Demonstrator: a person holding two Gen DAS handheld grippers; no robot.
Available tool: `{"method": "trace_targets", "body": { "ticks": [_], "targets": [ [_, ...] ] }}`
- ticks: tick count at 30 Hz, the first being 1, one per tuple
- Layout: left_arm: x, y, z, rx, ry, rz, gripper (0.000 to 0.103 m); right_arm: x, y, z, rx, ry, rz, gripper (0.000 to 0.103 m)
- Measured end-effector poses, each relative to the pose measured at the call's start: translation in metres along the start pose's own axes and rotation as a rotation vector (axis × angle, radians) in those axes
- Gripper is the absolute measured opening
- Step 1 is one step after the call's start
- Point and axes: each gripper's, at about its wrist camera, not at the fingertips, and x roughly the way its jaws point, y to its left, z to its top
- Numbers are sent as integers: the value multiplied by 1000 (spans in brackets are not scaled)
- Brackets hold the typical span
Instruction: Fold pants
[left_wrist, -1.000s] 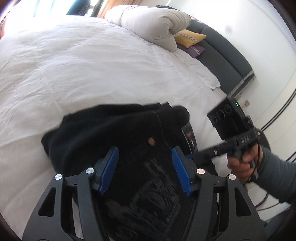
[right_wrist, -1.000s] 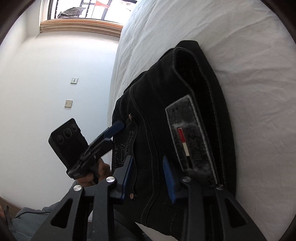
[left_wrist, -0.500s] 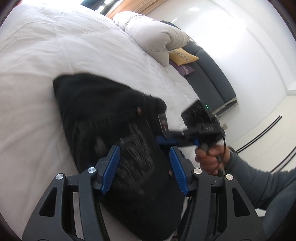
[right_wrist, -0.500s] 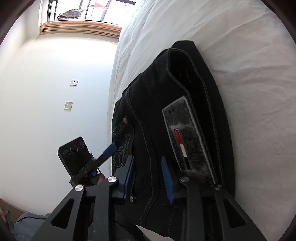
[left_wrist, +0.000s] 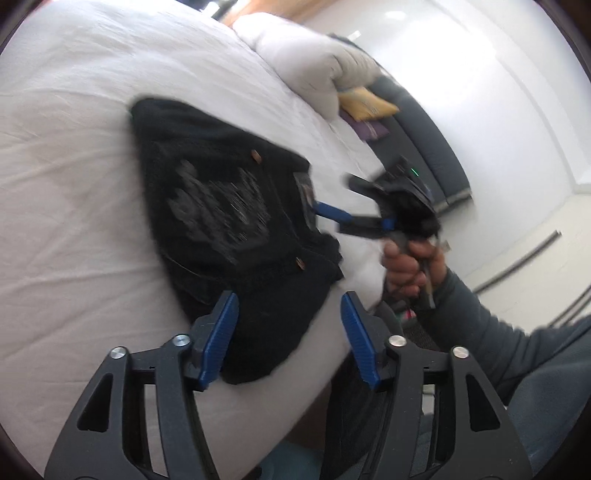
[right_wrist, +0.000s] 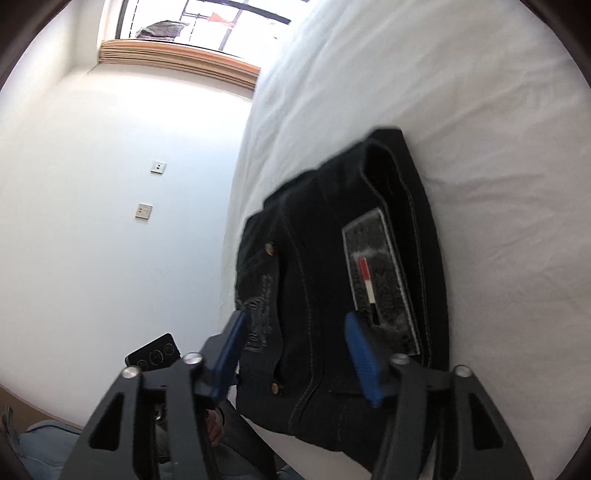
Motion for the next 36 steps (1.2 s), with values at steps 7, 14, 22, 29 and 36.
{"method": "trace_targets", "body": {
  "ticks": [7, 14, 22, 29, 36],
  "targets": [
    [14, 29, 31, -123, -40, 151, 87, -33, -17, 17, 7, -63, -145, 84],
    [46, 30, 38, -140, 60, 250, 87, -14, -47, 24, 35, 0, -134, 72],
    [72, 17, 56, -148, 117, 339, 52, 3, -40, 23, 1, 72, -235, 45],
    [68, -7, 63, -103, 86, 376, 29, 2, -5, 18, -113, 67, -378, 23],
    [44, -29, 76, -85, 27, 363, 25, -4, 43, 19, -258, 27, -447, 19]
  ]
}}
